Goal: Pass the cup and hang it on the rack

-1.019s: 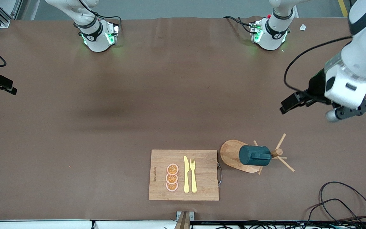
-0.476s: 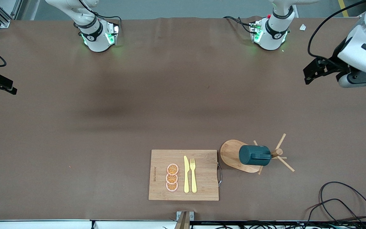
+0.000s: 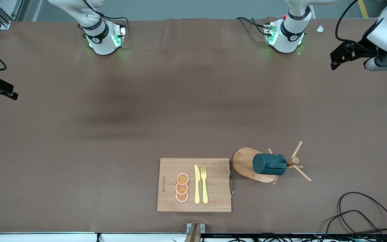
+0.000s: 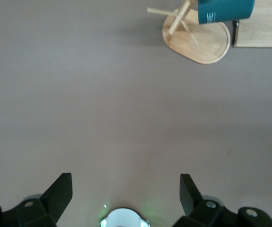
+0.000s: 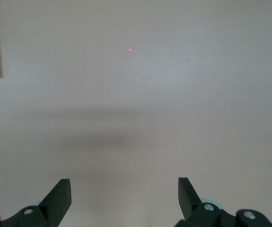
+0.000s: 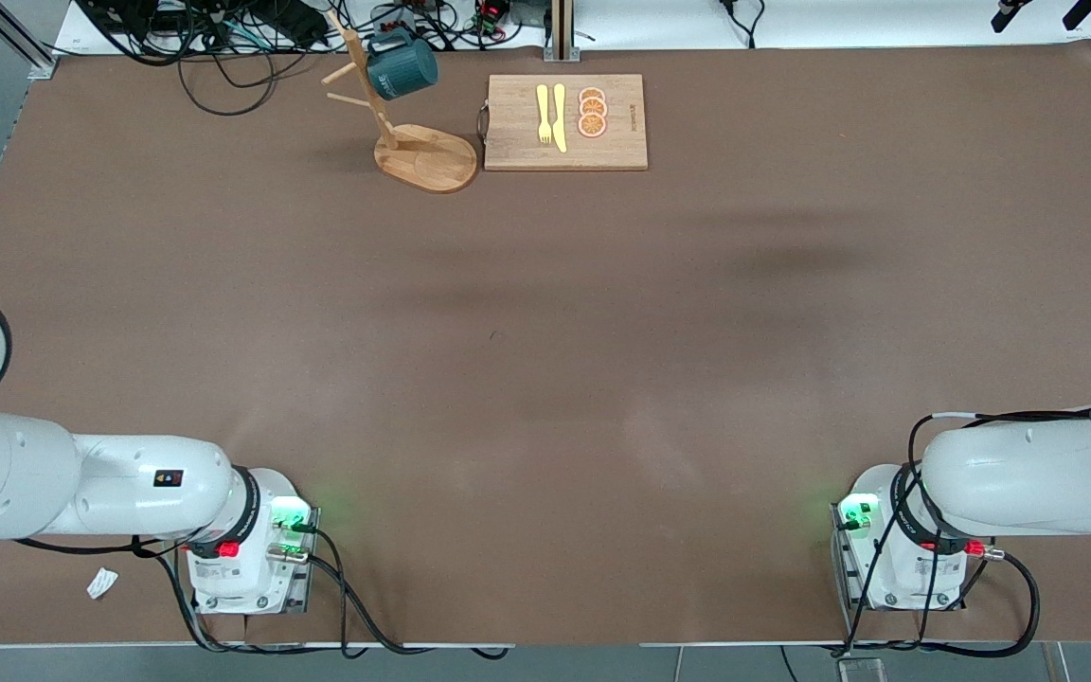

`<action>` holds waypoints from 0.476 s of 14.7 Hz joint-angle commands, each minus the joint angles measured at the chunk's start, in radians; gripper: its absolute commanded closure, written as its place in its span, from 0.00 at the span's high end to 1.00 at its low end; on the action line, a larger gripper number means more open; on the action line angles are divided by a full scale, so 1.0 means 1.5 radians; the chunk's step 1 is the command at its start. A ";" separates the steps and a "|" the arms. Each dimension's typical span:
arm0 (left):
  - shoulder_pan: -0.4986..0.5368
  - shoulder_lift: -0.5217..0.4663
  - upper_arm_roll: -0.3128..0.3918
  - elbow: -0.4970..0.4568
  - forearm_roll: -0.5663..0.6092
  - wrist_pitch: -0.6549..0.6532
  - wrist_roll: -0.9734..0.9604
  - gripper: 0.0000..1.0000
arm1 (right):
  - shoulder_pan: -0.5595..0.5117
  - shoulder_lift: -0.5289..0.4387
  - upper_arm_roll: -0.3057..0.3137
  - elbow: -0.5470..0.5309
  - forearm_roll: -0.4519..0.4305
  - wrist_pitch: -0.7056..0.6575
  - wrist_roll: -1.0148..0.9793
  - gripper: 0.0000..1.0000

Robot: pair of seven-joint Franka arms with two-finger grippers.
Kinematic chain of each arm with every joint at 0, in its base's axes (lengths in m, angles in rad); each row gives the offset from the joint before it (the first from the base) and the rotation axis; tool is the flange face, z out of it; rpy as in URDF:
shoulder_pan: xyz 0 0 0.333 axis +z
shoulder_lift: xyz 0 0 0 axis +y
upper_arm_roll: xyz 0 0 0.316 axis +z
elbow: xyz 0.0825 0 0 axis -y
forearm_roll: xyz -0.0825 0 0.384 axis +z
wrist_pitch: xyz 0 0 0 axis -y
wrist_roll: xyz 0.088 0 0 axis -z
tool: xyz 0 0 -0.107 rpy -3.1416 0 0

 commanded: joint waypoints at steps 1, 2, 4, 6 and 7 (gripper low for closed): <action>-0.001 -0.033 0.013 -0.038 -0.017 0.013 0.016 1.00 | -0.009 -0.011 0.007 -0.006 -0.006 -0.004 -0.009 1.00; 0.001 -0.032 0.014 -0.037 -0.012 0.012 0.027 1.00 | -0.009 -0.011 0.007 -0.006 -0.006 -0.003 -0.009 1.00; 0.001 -0.023 0.015 -0.027 -0.007 0.013 0.034 1.00 | -0.009 -0.011 0.007 -0.006 -0.006 -0.003 -0.009 1.00; 0.001 -0.012 0.015 -0.008 -0.006 0.013 0.034 1.00 | -0.009 -0.011 0.008 -0.006 -0.006 -0.003 -0.009 1.00; 0.000 -0.009 0.015 -0.001 -0.006 0.013 0.028 1.00 | -0.009 -0.011 0.007 -0.006 -0.006 -0.003 -0.010 1.00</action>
